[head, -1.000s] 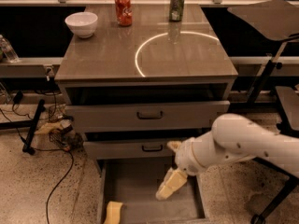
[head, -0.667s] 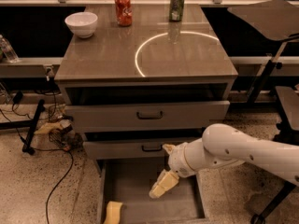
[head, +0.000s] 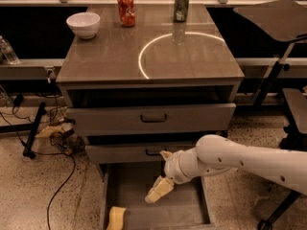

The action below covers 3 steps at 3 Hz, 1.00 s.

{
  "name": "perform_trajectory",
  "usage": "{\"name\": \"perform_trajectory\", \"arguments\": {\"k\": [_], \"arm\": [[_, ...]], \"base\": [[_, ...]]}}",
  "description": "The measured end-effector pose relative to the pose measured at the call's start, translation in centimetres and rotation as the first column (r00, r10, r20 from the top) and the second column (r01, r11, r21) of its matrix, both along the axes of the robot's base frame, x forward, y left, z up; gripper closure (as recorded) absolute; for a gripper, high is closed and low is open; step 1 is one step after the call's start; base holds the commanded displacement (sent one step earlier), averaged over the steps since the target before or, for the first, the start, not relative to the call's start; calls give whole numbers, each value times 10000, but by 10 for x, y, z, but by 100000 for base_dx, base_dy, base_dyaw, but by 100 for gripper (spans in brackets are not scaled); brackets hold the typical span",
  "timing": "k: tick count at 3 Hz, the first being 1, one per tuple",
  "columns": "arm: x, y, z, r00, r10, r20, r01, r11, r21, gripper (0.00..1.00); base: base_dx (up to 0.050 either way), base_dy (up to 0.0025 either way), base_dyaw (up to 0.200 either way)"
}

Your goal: Pick sponge from bottom drawer and place on counter

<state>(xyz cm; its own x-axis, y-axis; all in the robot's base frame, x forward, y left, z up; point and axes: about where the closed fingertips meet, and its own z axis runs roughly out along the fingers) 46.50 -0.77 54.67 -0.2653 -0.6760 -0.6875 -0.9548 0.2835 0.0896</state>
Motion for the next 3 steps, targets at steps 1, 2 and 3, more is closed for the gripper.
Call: {"name": "perform_trajectory", "arguments": {"k": [1,2,3], "arm": [[6,13,-16,9999,82,-92,-79,9995,304,0],[9,43,-60,9980,279,-563,-244,9978,624,0],[9,68,-111,9930,660,-977,-589,9955,743,0]], "base": [[0,0,0],[0,0,0],[0,0,0]]}}
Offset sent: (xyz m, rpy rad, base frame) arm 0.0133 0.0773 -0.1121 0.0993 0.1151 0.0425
